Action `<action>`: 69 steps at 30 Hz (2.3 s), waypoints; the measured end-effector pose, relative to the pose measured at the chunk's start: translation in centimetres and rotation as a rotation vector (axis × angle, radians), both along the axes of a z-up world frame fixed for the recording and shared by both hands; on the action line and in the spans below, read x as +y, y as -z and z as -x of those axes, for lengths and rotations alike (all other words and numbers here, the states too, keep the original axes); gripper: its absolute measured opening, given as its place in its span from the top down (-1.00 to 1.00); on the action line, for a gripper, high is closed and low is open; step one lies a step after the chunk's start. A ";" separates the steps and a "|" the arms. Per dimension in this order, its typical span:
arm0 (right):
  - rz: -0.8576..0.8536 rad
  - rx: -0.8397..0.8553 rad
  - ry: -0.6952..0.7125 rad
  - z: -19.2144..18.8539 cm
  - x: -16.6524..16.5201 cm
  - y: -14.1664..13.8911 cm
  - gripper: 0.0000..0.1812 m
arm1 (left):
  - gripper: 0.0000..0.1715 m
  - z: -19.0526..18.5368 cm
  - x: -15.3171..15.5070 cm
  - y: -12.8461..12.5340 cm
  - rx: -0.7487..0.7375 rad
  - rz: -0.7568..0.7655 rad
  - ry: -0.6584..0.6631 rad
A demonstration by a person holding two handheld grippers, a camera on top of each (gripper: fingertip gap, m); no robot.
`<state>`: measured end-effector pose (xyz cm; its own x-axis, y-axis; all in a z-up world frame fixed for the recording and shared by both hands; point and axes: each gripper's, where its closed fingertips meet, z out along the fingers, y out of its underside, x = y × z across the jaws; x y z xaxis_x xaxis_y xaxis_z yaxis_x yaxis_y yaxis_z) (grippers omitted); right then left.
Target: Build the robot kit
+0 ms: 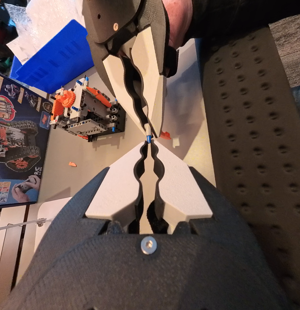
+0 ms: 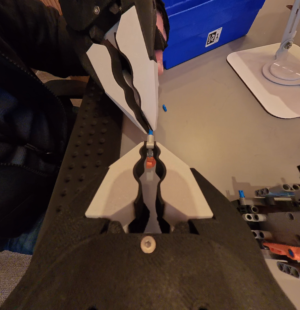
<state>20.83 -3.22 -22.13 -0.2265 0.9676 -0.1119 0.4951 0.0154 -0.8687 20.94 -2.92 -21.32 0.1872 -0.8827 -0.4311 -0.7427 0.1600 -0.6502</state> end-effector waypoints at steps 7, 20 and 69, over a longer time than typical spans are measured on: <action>-0.014 -0.016 0.000 0.1 -0.1 0.2 0.95 | 1.00 -0.1 -0.1 0.1 -0.006 0.007 -0.001; 0.027 0.119 0.145 0.4 2.5 -2.1 0.85 | 0.98 1.5 2.4 -1.6 -0.194 0.119 -0.116; 0.148 0.144 0.140 1.0 2.2 -2.3 0.90 | 0.97 1.4 2.9 -3.4 -0.382 0.182 -0.109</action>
